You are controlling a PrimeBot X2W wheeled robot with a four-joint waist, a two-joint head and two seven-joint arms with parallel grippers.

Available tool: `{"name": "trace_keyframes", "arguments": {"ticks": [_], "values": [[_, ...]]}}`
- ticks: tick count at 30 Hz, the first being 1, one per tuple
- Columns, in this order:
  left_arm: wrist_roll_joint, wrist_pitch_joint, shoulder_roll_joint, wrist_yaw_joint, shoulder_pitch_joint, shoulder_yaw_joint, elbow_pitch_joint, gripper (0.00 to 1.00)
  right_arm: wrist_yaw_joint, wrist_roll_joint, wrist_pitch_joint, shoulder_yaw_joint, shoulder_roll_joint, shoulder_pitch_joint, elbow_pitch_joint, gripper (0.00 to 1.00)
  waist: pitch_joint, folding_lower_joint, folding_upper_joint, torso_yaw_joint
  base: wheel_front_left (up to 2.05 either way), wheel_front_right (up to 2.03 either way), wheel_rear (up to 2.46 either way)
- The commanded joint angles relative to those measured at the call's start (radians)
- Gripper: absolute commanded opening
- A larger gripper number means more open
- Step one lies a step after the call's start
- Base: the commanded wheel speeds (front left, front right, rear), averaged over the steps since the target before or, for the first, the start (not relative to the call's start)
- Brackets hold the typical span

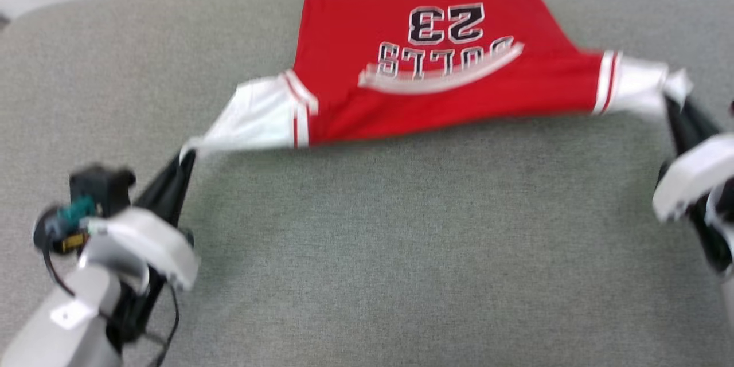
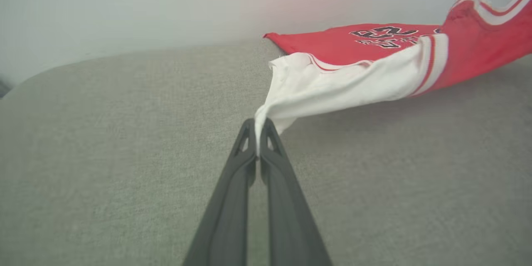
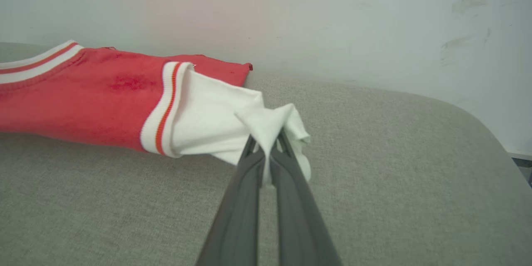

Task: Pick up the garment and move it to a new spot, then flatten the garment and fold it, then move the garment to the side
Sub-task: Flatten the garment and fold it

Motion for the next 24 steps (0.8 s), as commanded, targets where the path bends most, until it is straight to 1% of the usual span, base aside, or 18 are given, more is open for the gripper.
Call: {"name": "trace_keyframes", "arguments": {"ticks": [1, 7, 13, 19, 24], "values": [[-0.005, 0.004, 0.015, 0.014, 0.043, 0.001, -0.014, 0.00, -0.002, 0.019, 0.014, 0.011, -0.019, 0.050, -0.027, 0.00, -0.026, 0.0004, 0.0000, -0.004, 0.00, 0.00, 0.00], [-0.028, 0.038, 0.052, 0.036, 0.185, -0.020, -0.076, 0.00, -0.001, 0.098, 0.106, 0.057, -0.070, 0.235, -0.140, 0.00, -0.087, 0.0004, 0.0000, -0.012, 0.00, 0.00, 0.00], [-0.037, 0.080, 0.088, 0.049, 0.303, -0.054, -0.131, 0.00, -0.001, 0.177, 0.196, 0.099, -0.119, 0.380, -0.223, 0.00, -0.146, 0.0004, 0.0000, -0.025, 0.00, 0.00, 0.00], [-0.033, 0.082, 0.114, 0.076, 0.407, -0.077, -0.202, 0.00, -0.001, 0.240, 0.248, 0.085, -0.149, 0.488, -0.283, 0.00, -0.166, 0.0004, 0.0000, -0.028, 0.00, 0.00, 0.00], [-0.054, 0.085, 0.145, 0.102, 0.477, -0.066, -0.244, 0.00, -0.001, 0.276, 0.290, 0.087, -0.180, 0.559, -0.321, 0.00, -0.165, 0.0004, 0.0000, -0.030, 0.00, 0.00, 0.00]]}}
